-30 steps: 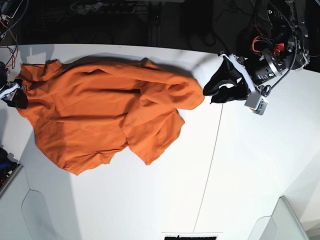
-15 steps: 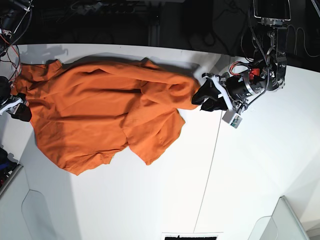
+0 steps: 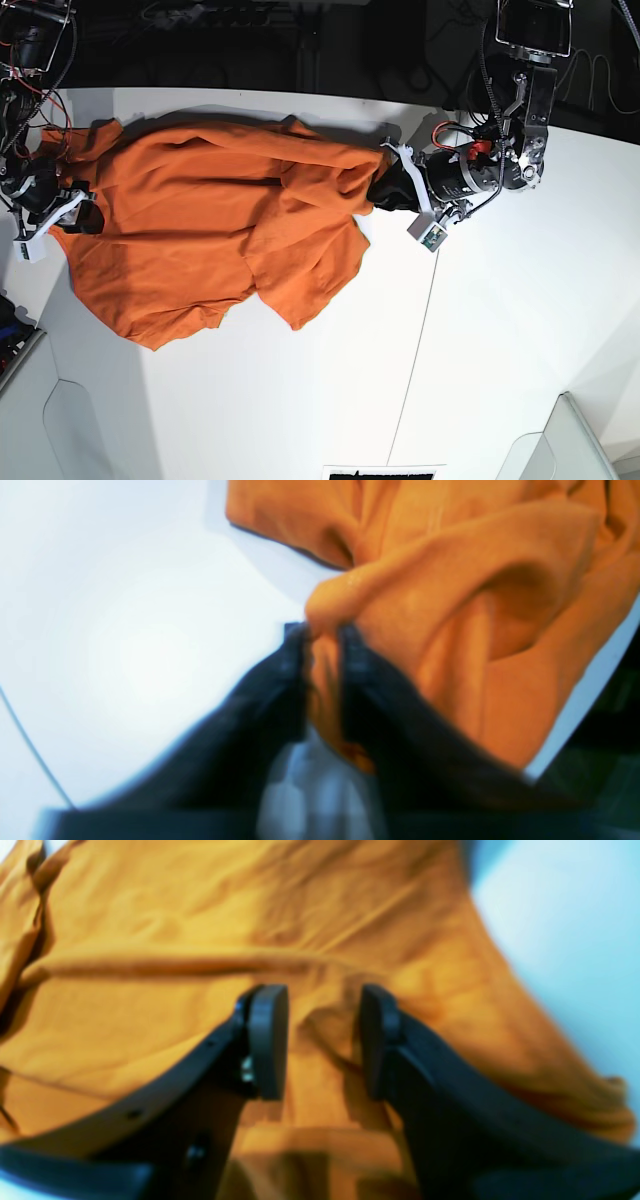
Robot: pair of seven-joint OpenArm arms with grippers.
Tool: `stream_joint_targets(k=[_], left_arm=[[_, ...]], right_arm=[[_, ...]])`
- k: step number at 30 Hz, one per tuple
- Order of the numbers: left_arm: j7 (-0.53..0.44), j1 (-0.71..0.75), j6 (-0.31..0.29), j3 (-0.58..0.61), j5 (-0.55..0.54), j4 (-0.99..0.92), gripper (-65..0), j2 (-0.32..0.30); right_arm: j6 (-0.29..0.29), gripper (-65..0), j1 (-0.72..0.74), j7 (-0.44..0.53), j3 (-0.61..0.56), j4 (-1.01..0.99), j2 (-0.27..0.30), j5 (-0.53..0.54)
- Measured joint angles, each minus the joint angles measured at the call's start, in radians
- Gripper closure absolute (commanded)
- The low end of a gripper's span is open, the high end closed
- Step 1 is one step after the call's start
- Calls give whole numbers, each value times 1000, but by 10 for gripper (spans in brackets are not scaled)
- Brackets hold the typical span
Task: Layout the t-shirt on the table in an organized manner, then fold the t-shirt properly
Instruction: 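Lift the shirt end with the left gripper, stretching it, then release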
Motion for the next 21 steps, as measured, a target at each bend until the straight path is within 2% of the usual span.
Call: stream_joint_targets(k=[5,6,10,14,21], left_arm=[[43,9,-6,-28,-55,6,0,-31],[48,16,-6,-52,-74,9,0,-46],[127,64,-2,-173,-166,33,0,-100],[230,119,-2,-262,-360,46,0,-122],[391,282,1,-278,-625,109,0,-133]], right_arm=[[-1,-10,1,8,-42,-18,2,-73],[-2,0,2,11,-42,-26,6,-75],[2,0,4,30,-43,-61,25,-71],[2,0,4,30,-44,-70,53,-72],[0,0,1,6,-42,-72,74,-71]])
